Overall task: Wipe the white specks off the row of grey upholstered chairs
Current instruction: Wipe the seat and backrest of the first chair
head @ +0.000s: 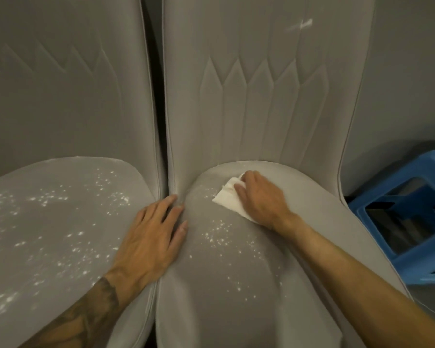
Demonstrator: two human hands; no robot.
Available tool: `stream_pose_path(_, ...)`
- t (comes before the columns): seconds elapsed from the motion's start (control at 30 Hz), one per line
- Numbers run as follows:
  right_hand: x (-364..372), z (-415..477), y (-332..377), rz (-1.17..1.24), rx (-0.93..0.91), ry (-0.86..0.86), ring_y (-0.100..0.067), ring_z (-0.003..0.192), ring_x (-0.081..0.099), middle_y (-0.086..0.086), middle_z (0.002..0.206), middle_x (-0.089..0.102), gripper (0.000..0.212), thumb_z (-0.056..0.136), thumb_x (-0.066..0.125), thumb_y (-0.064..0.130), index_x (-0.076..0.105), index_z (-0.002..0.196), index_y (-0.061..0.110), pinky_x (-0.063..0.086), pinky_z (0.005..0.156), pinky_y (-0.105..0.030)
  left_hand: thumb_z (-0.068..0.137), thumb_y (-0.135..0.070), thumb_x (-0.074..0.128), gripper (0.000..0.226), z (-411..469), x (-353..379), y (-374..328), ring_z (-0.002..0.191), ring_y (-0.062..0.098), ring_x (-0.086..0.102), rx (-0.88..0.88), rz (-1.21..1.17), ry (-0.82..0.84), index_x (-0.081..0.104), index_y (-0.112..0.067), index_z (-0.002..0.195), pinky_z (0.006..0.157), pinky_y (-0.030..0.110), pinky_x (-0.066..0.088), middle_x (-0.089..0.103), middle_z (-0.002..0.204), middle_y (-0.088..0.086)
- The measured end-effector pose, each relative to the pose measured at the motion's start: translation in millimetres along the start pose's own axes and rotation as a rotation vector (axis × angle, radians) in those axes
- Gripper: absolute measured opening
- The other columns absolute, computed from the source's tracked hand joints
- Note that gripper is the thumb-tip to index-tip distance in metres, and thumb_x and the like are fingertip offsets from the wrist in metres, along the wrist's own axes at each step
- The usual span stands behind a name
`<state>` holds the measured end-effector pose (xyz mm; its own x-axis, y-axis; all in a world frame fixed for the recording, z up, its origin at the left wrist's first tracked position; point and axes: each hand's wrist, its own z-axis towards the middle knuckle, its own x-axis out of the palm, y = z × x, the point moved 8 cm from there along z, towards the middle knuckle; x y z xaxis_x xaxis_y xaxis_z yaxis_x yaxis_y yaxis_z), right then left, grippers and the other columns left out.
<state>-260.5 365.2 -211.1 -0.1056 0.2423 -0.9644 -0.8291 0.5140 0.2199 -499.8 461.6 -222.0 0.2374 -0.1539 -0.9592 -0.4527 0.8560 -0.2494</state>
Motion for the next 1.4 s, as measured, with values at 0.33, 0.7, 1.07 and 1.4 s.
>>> stream_pose_path(0.33,4,33,7,0.028,0.155,0.001,-0.037,0.112,0.056,-0.015,0.123,0.057,0.036,0.106,0.035,0.039,0.050,0.119,0.009,0.043,0.091,-0.044,0.107,-0.052,0.024,0.063,0,1,1,0.137,0.027,0.052,-0.010,0.014,-0.021,0.062,-0.014,0.139,0.118,0.046,0.039,0.051,0.154,0.010)
stream_pose_path(0.7,10,29,24,0.007,0.065,-0.001,-0.036,0.106,0.057,-0.014,0.119,0.058,0.035,0.105,0.037,0.040,0.051,0.118,0.010,0.043,0.087,-0.043,0.108,-0.044,0.032,0.051,-1,-4,-2,0.132,0.026,0.053,0.011,0.008,-0.077,0.063,-0.013,0.134,0.114,0.046,0.043,0.053,0.149,0.010)
stream_pose_path(1.07,12,44,47,0.007,0.048,0.052,-0.035,0.112,0.055,-0.015,0.122,0.057,0.036,0.107,0.036,0.039,0.049,0.119,0.009,0.041,0.091,-0.044,0.106,-0.034,0.042,0.039,0,-6,-1,0.127,0.026,0.055,0.030,-0.020,-0.144,0.061,-0.012,0.132,0.110,0.046,0.044,0.055,0.146,0.010)
stream_pose_path(1.4,23,41,83,-0.019,-0.114,0.075,-0.034,0.104,0.057,-0.013,0.117,0.059,0.034,0.106,0.038,0.041,0.051,0.116,0.011,0.039,0.082,-0.040,0.103,-0.028,0.045,0.030,-3,-8,-1,0.126,0.027,0.057,0.007,-0.059,-0.171,0.061,-0.010,0.121,0.113,0.044,0.044,0.057,0.144,0.012)
